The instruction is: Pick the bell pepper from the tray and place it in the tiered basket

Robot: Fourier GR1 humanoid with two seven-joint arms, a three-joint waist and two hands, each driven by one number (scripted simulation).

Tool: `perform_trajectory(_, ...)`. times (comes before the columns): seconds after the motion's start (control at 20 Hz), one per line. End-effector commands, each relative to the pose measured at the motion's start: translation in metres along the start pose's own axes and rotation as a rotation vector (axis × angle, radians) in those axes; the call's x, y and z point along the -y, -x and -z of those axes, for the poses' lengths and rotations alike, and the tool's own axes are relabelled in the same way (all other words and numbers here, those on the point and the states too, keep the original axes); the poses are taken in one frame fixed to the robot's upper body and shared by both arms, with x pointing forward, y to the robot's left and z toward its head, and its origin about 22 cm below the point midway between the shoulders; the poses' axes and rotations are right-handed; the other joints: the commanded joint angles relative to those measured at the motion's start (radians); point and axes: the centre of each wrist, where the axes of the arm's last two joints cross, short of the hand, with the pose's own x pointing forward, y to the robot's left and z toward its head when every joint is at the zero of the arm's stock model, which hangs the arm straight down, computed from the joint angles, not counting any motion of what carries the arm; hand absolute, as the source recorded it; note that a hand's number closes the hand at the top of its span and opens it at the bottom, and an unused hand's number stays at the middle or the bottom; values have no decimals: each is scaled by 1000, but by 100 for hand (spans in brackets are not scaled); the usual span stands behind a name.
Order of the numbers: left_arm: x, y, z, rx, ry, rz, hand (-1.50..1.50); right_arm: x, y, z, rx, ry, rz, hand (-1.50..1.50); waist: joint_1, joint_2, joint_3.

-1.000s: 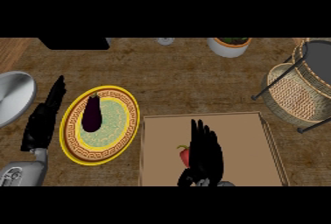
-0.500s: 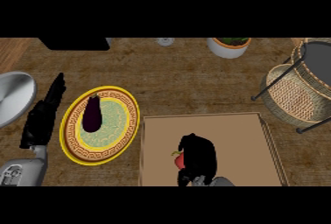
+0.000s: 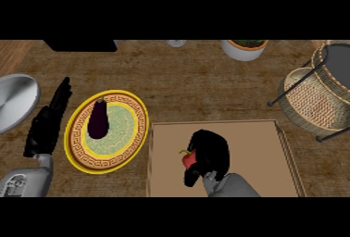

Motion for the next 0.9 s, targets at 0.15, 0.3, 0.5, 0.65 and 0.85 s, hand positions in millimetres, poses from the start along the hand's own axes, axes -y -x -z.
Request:
perform_trajectory(0.15,0,-18,12,48,35,9,0,83,-17,72,-331,167,264,150,46,23,1)
perform_trajectory(0.3,4,-17,12,44,39,-2,0,107,-35,87,-344,280,314,150,59,21,0)
perform_trajectory(0.5,13,-5,7,30,35,-2,0,138,-56,84,-282,529,454,150,45,15,-1)
perform_trajectory(0.65,4,-7,6,26,27,-4,0,161,-65,88,-269,737,429,150,50,9,-2)
perform_trajectory(0.85,5,-8,12,16,17,8,0,204,-83,80,-239,926,422,150,22,5,-2)
